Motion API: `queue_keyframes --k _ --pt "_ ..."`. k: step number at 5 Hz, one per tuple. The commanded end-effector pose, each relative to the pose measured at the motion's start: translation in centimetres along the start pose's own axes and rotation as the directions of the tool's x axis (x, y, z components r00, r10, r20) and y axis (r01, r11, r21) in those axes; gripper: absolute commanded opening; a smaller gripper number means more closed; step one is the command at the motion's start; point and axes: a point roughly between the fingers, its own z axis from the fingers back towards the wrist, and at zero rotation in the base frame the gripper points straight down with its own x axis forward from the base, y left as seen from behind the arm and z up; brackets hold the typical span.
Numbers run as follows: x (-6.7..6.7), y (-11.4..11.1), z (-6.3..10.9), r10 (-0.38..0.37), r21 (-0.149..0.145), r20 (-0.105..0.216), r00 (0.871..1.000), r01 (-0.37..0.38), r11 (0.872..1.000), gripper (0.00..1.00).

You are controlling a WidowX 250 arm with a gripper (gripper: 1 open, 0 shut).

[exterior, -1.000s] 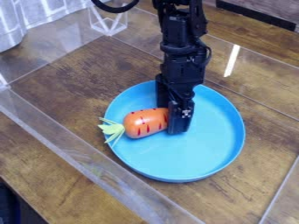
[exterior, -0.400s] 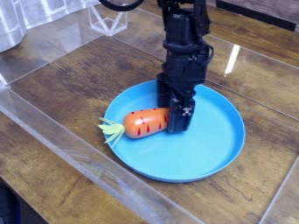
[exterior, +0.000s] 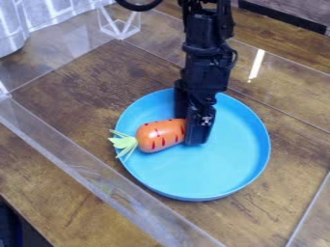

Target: Remove the carrot from inside the blue tray and put it on the table

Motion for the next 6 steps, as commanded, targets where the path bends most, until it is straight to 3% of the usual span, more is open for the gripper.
queue_keyframes --k 1,6 --pt "-1.5 0.7 -2.7 0.021 -0.054 -0.077 0.997 -0.026 0.998 1.0" --pt "-2.6 2.9 -2.5 0.055 -0.078 -0.136 0.989 -0.066 0.995 1.0"
